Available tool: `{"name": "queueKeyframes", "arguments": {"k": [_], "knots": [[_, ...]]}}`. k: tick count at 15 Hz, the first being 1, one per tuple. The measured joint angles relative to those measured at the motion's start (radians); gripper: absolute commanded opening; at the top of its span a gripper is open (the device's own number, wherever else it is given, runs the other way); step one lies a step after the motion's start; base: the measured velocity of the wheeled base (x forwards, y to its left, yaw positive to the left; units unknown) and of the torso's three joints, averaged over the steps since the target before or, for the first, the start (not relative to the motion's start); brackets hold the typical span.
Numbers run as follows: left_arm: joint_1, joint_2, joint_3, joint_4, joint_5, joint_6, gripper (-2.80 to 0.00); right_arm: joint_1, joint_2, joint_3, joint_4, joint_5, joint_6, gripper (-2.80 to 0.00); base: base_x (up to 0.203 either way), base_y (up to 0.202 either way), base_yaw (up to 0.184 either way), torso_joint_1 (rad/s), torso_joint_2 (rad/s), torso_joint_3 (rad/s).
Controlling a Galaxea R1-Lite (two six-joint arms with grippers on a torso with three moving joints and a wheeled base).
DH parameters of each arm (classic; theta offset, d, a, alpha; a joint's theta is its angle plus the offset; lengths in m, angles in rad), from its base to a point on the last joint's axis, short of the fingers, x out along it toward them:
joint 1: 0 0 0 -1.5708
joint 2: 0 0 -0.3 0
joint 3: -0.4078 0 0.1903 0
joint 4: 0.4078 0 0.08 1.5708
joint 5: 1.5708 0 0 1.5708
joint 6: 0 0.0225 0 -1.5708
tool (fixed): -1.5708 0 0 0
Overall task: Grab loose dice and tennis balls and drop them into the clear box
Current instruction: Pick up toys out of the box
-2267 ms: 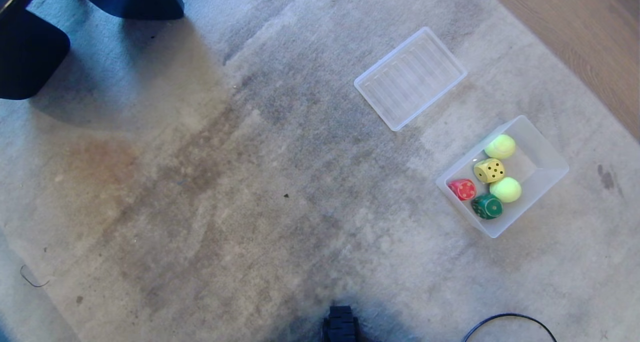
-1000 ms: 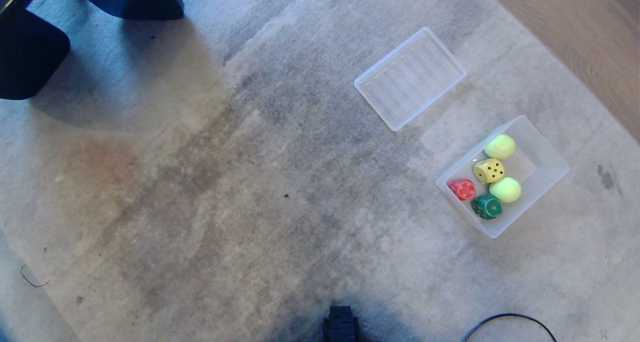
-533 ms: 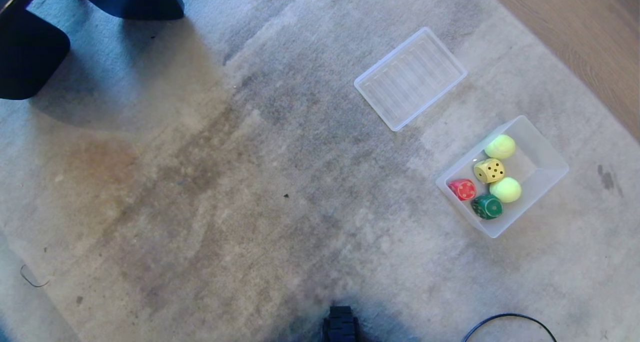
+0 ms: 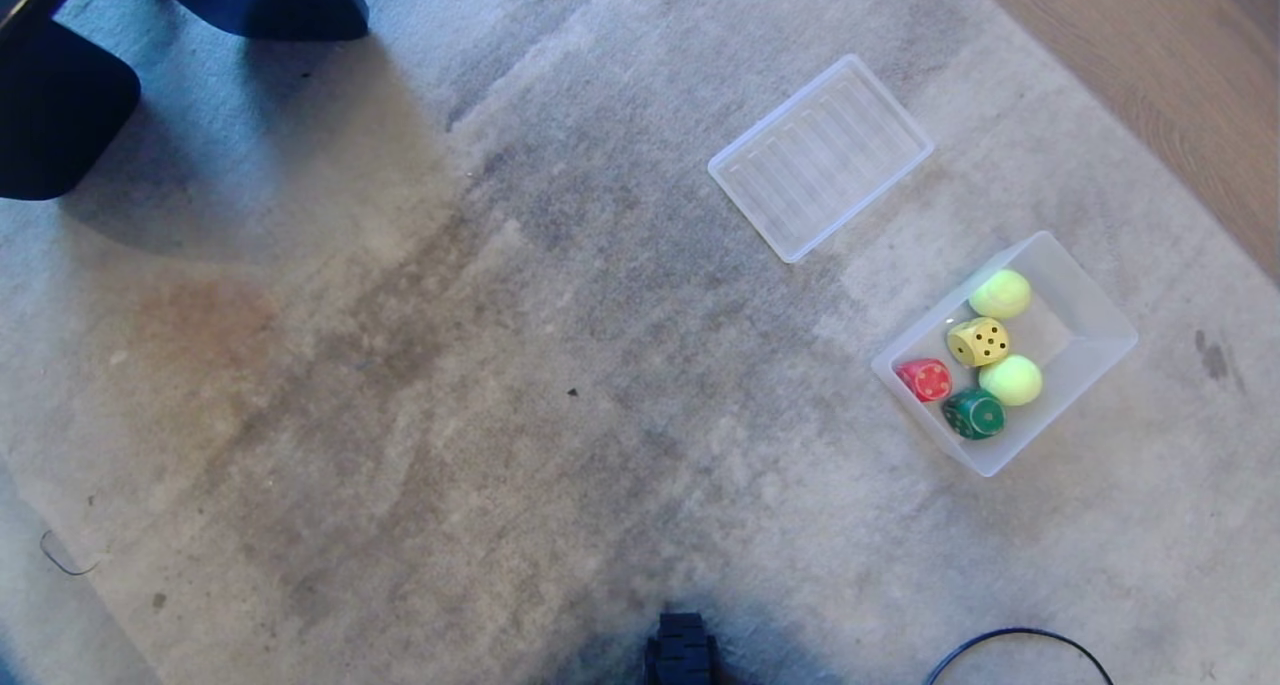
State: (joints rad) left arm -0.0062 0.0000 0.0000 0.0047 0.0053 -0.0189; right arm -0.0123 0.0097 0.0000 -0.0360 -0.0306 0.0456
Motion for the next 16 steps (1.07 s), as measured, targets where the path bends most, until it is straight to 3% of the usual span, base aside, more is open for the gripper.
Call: {"name": "queueKeyframes", "arguments": {"k": [16], "knots": [[0.000,0.000,0.000,0.000,-0.001,0.001,-2.80,0.000,-0.012,0.000,-0.002,0.000,0.000,-2.80,0.000,0.000,0.000,0.000,0.00,0.000]]}}
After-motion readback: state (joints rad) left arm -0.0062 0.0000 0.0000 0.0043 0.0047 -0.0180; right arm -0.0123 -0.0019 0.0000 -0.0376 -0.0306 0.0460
